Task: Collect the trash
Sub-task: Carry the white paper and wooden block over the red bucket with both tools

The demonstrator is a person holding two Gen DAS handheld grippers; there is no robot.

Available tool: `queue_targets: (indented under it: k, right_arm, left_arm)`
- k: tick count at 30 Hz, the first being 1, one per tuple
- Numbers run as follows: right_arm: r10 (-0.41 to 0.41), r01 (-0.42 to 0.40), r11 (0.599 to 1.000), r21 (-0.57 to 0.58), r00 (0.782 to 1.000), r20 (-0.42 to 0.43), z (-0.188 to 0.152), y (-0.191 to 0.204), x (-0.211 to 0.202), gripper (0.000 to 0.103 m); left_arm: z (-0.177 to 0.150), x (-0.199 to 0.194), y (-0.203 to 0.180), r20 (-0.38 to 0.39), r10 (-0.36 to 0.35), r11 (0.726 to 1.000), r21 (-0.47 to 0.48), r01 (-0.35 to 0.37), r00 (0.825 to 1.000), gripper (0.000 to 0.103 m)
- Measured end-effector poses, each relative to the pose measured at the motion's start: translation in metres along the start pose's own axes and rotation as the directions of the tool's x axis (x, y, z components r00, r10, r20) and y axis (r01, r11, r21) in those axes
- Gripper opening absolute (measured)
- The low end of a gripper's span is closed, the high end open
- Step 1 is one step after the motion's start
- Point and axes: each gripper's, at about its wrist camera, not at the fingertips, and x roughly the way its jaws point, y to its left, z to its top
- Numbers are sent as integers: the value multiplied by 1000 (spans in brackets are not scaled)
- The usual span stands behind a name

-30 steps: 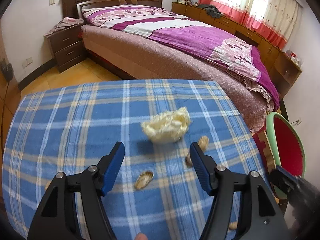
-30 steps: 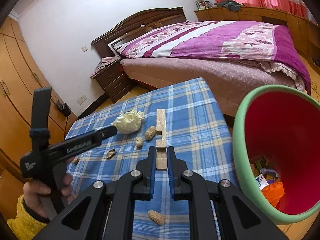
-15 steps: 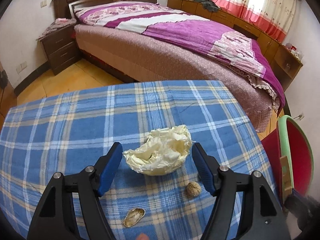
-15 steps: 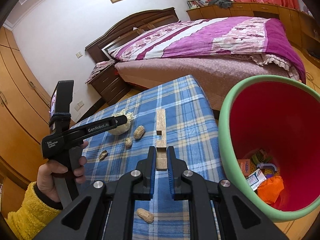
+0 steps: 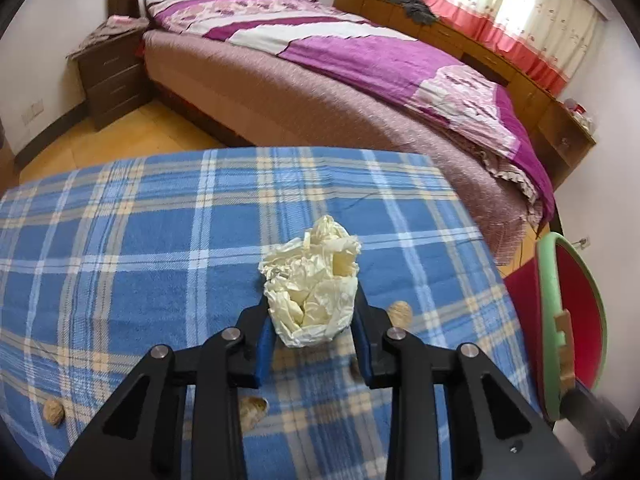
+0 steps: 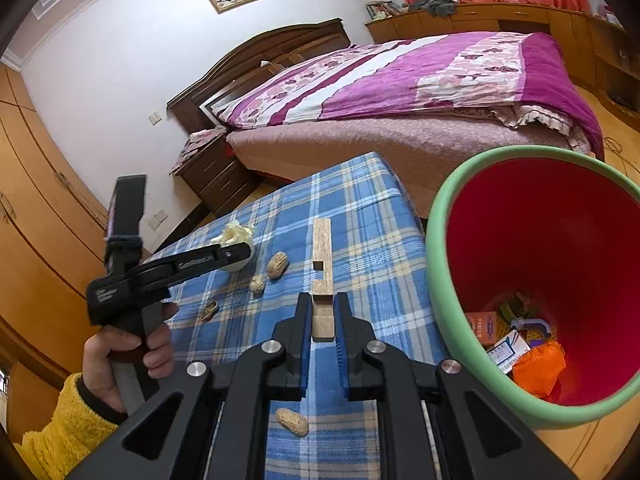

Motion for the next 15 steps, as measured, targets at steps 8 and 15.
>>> queue_targets:
  k: [8,15]
  right_arm:
    - [-3,2,1000,22,999,35,-2,-1,-19,13]
    - [-2,-2,999,45,997,75,-8,-3,-42,13]
  left_arm:
    - [-19,-42,-16,36,-35,999,34,33,999,33]
    - [-34,-83,-42,59,-73,994,91,67,996,33]
